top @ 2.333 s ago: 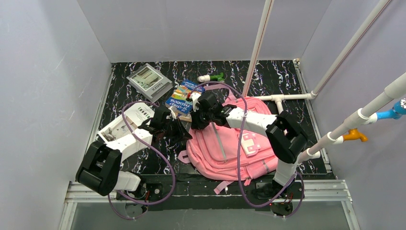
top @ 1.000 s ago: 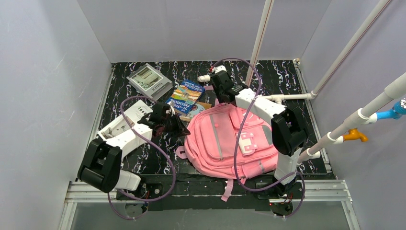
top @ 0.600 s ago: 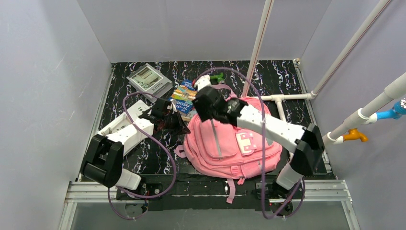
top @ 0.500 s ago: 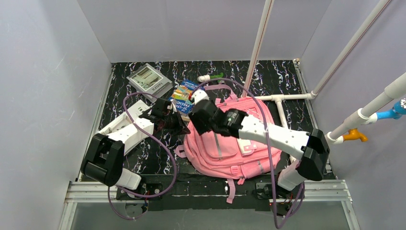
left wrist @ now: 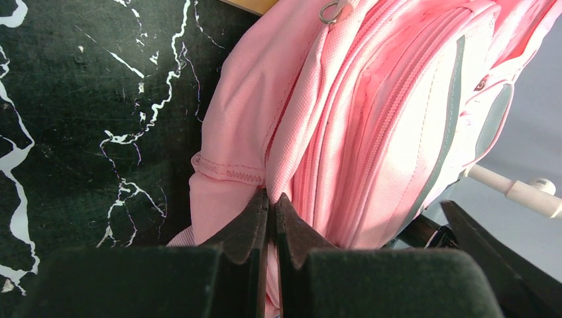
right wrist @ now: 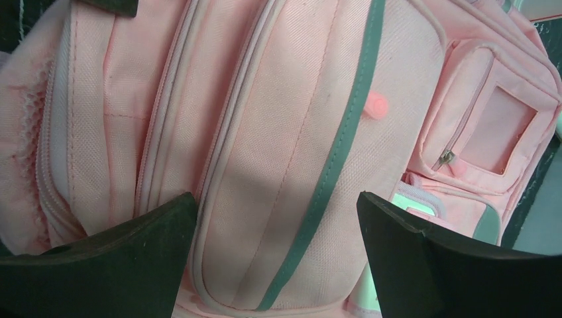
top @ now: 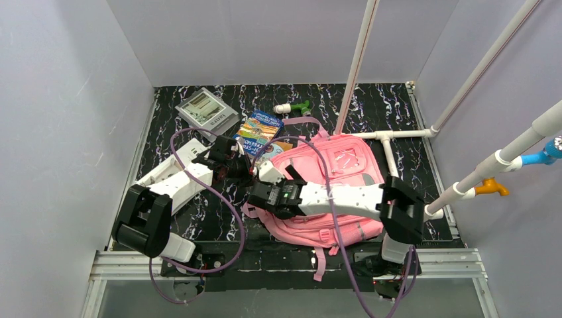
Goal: Pack the student bag
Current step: Unzip the student bag at the center of the board.
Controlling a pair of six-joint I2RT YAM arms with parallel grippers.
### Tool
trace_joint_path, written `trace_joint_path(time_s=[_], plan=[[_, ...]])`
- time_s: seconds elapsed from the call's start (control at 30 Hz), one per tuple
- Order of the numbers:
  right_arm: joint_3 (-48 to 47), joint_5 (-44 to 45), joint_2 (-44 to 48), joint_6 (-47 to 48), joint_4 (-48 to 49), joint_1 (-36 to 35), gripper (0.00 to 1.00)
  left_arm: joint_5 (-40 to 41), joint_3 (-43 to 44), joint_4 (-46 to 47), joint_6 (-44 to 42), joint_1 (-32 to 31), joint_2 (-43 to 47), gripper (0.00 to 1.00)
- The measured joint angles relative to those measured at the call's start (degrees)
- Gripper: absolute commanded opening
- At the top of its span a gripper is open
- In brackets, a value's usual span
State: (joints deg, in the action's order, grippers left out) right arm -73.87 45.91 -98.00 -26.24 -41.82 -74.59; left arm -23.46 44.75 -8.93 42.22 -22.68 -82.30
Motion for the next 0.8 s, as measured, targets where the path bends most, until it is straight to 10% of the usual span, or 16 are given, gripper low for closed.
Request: trace_joint_path(time_s=[0.17,0.47,0.6,0.8], plan=[[0.4,3.2,-4.1,-0.6,0.5,-1.4,0.90,-0.3,0.0,0.0,0.4,0.1,0.0,0.00],[3.9,7.1,-1.0,-1.9,4.9,-2.1,0.18,-1.3,0.0,0.5,0.6,0.9,0.0,0.00],[5.5,6.4,4.8,-0.2,6.2,-1.4,0.01,-1.6,0.0,0.4,0.1,1.2,0.0,0.00],[7.3,0.3,12.4,3.4,8.2,1.9,0.01,-3.1,1.9,-2.9,-2.9,1.6,0.3,0.47]])
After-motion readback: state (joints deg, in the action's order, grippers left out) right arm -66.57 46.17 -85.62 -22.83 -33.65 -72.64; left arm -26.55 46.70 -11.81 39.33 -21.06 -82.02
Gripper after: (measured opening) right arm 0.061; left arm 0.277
